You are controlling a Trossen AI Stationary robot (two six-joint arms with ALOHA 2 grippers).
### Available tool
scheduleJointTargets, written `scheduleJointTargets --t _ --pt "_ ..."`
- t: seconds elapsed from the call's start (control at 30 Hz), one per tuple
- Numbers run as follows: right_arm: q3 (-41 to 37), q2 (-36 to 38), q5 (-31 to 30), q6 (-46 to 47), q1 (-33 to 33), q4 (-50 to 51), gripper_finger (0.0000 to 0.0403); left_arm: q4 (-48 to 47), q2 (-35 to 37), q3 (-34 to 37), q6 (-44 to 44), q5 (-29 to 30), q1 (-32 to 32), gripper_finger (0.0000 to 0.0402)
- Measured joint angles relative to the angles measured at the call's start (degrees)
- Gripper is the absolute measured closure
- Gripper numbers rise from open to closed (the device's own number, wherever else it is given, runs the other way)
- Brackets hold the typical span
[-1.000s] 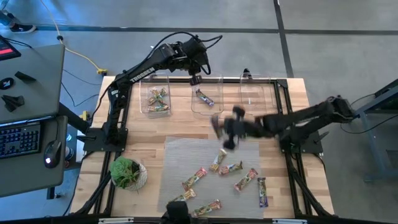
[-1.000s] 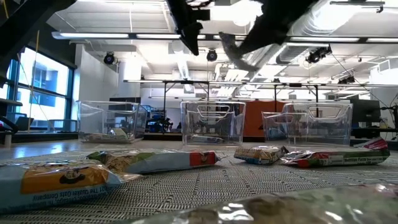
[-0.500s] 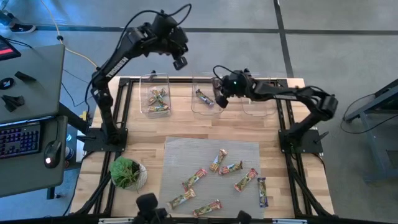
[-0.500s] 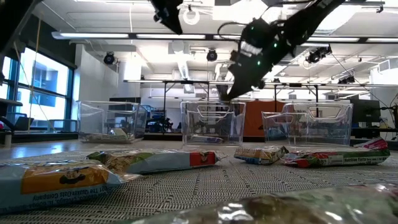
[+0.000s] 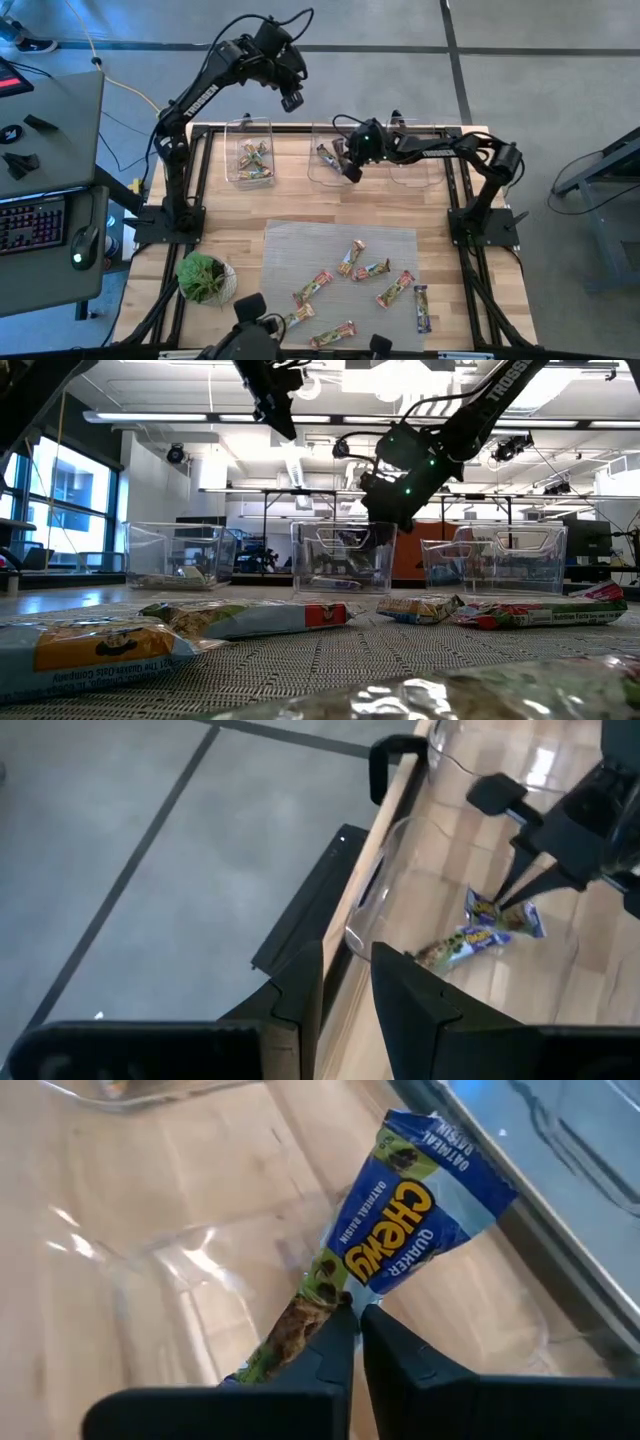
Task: Pick and place Granola Bars by type
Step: Put the left blue granola bar into the middle transparent bin, then put the blue granola bar into the middle transparent bin
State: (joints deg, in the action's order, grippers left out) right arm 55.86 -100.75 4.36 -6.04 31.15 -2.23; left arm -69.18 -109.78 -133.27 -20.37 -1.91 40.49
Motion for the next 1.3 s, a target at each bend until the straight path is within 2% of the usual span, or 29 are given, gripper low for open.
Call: scheduleJointTargets --t 0.3,0.43,0.5,0.6,0.73,0.87,1.0,1.17,1.3 --pt "0.1 -0.2 -3.0 -6.4 -0.1 -4.0 0.0330 0.1 -0.2 0.0 -0.3 -0.2 0.0 0.0318" --pt "4.2 0.2 -4.8 -7.9 -0.5 -1.6 0.0311 0.1 -0.2 0.0 -0.3 -0.2 0.0 0.0318" --pt "7.9 1.2 -5.3 -9.1 -1.6 4.8 0.0307 0.1 -0.2 0.0 -0.3 -0.2 0.0 0.0318" --pt "16.2 3.7 -6.2 -9.4 -4.8 19.7 0.0307 0.1 -0.2 0.0 -0.3 -0.1 0.0 0.0318" --pt "25.9 7.0 -5.5 -3.6 -11.1 40.7 0.0308 0.1 -0.2 0.0 -0.3 -0.1 0.0 0.0318" --pt "30.5 9.6 -4.0 7.2 -20.9 56.2 0.0304 -0.1 -0.2 0.0 -0.3 -0.1 0.0 0.0318" --pt "30.5 12.5 -4.9 29.1 -32.0 66.7 0.0304 -0.7 -0.2 0.0 -0.2 -0.6 0.0 0.0318" --pt "23.0 15.1 -5.8 58.2 -47.1 72.3 0.0304 -2.6 -0.2 0.0 0.3 -4.9 0.0 0.0318" --pt "13.9 16.9 -0.9 74.6 -58.6 70.9 0.0304 -3.4 -0.2 0.0 0.2 -7.9 0.0 0.0318"
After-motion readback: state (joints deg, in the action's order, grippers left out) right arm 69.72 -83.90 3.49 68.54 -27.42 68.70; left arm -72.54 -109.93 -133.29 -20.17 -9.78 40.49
